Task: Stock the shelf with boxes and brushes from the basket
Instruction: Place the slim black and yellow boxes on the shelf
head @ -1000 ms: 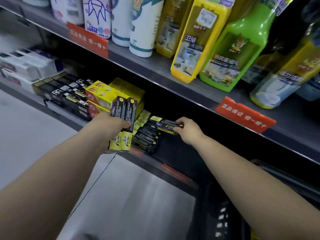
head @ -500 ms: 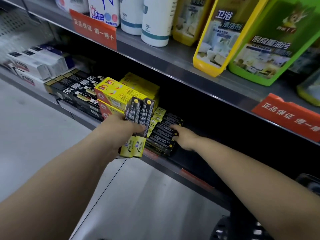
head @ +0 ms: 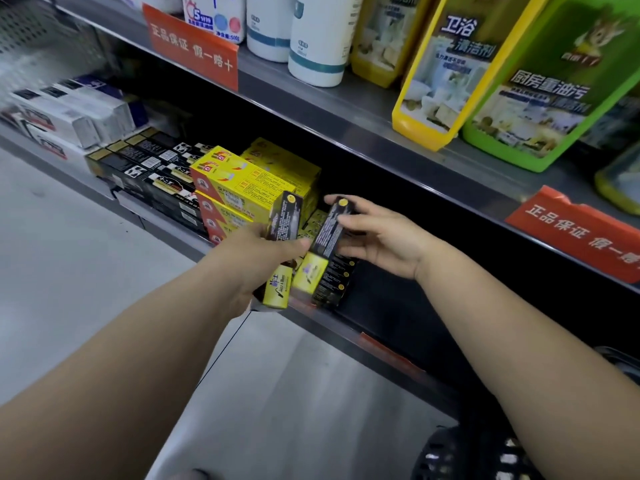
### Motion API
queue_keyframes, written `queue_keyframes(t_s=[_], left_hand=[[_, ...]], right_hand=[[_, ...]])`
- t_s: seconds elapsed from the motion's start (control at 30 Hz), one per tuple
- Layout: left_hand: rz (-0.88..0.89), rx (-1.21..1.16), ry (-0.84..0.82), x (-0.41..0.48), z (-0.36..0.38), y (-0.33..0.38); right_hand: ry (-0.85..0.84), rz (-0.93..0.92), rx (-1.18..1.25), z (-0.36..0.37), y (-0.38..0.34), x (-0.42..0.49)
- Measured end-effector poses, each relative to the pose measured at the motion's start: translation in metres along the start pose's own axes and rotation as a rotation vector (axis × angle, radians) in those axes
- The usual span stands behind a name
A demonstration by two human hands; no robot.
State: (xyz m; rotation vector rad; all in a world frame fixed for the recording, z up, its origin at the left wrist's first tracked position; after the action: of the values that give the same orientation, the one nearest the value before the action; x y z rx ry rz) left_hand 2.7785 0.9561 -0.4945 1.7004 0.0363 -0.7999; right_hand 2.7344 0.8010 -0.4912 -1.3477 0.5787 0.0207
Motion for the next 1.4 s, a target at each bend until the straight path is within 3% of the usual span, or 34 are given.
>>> queue_keyframes(t_s=[0.17,0.3,0.43,0.6,0.73,0.9,1.0,1.13,1.3,1.4], left_hand=[[-0.011,0.08,0.051,0.014,-0.01,-0.006],[-0.014,0.08,0.079,0.02,-0.016,-0.005],[-0.003,0.051,0.067,0.022,-0.016,-0.004],[-0.004,0.083,0.091,0.02,-0.017,-0.005],[-0.003,0.149,0.07,0.019,-0.013,-0.005],[0.041,0.289,0.053,0.018,-0.013,-0.004],[0.106,0.343,-0.03,0.014,-0.004,0.0],[0.26,0.462,-0.123,0.004,0.011,0.007],[0.379,0.566,-0.037,0.005,0.002,0.013],[0.387,0.572,-0.009,0.007,0.0,0.013]], right_hand=[[0.469,-0.003,0.09,-0.082,0.017,0.021],[0.64,0.022,-0.423,-0.11,0.043,0.038],[0.541,0.013,-0.847,-0.095,0.065,0.059],[0.394,0.061,-0.977,-0.075,0.085,0.067],[0.356,-0.051,-1.248,-0.066,0.057,0.056],[0.044,-0.367,-0.95,-0.002,-0.011,0.018],[-0.09,-0.509,-0.981,0.032,-0.025,-0.008],[-0.049,-0.612,-1.067,0.038,-0.029,-0.023],[0.137,-0.338,-1.207,-0.024,-0.006,-0.009],[0.322,-0.219,-1.117,-0.068,0.005,0.006]])
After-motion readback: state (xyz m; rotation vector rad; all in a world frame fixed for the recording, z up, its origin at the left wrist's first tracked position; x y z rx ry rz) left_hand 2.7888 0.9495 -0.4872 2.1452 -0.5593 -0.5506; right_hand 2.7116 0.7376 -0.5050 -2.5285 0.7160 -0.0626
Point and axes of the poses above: each hand's wrist, its own x-axis towards the middle knuckle, its own z-axis out of the palm, y = z × x, the point moved 9 cm from there along x, towards the middle knuckle, and after that the axes turned 9 degrees about y, right-handed, at the moved point
